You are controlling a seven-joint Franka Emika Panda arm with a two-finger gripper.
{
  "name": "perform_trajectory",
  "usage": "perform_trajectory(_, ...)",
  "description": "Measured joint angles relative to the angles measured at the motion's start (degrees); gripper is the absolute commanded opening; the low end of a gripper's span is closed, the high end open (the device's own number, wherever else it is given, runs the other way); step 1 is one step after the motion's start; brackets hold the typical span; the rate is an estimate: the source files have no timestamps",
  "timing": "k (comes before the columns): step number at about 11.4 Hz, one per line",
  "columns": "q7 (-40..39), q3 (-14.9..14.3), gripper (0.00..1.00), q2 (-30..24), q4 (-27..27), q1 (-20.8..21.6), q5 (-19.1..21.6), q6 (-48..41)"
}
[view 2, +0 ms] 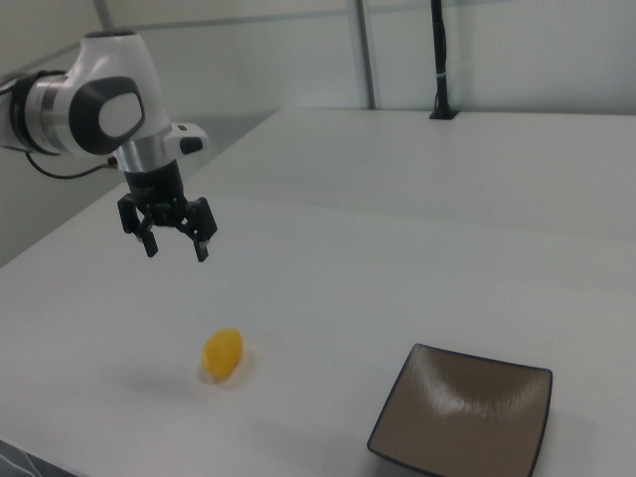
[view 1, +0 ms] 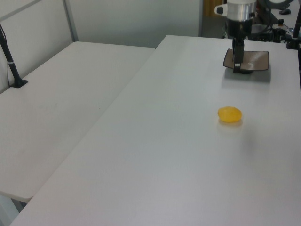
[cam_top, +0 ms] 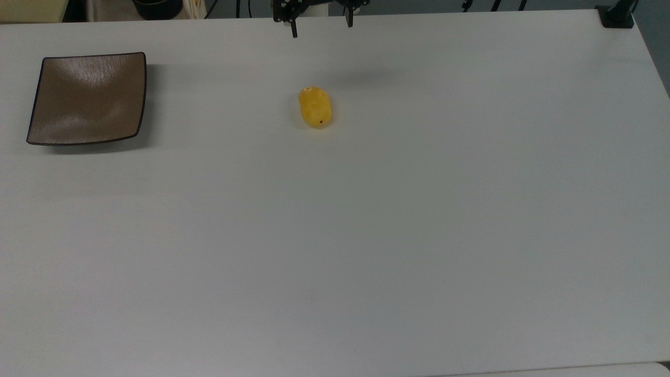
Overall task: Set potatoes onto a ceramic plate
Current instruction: 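Move the open gripper over the yellow potato and lower it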
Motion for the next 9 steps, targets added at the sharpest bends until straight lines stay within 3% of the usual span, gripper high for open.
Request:
perform_trajectory(4,0.01,1.32,1.00,0.38,-8.43,0.04,0.00,9.76)
perform_trajectory(9,0.84,1.39,1.00,5.08,-12.47,0.04,-0.01,19.22)
